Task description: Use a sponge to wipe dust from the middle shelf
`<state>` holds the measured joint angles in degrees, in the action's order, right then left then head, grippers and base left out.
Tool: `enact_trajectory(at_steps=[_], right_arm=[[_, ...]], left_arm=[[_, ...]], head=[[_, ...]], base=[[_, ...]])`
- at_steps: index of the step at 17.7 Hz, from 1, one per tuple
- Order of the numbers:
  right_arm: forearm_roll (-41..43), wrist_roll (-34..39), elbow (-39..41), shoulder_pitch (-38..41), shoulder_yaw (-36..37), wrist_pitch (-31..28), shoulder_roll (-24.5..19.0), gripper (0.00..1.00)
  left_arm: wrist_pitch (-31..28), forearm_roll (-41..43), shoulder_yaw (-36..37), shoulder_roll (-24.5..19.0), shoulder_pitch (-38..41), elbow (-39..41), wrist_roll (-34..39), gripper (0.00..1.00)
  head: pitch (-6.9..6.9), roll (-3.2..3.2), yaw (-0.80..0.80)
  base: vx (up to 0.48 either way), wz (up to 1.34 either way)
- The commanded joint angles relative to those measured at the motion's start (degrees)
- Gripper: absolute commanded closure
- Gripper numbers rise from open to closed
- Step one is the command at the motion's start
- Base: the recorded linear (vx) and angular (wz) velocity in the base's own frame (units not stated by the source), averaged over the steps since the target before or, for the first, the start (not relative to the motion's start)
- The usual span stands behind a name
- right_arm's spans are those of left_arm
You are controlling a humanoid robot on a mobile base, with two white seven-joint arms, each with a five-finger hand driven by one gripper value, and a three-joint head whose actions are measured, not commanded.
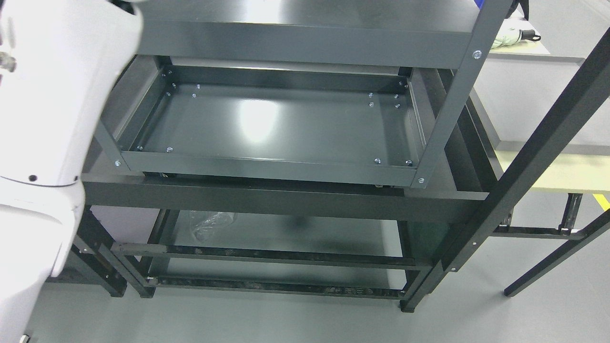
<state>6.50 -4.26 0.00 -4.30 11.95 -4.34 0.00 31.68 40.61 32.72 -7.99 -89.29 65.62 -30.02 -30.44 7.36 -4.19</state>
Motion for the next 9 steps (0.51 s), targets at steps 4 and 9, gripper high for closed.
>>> enact_trajectory(at_steps=[4, 9], right_arm=[[0.0, 0.0, 1.0, 0.0, 0.0, -0.1, 1.0, 0.00], [0.0, 0.0, 1.0, 0.0, 0.0, -0.1, 1.0, 0.00]], left_arm=[[1.4, 0.5, 15.0, 7.0, -1.2, -3.1, -4.2, 1.00], [8.0, 0.5, 7.4, 0.8, -2.0, -2.6, -9.8, 1.00]], head=[[0.00, 0.00, 0.00], [0.00, 0.00, 0.00]], base=[[0.000, 0.00], [0.000, 0.00]])
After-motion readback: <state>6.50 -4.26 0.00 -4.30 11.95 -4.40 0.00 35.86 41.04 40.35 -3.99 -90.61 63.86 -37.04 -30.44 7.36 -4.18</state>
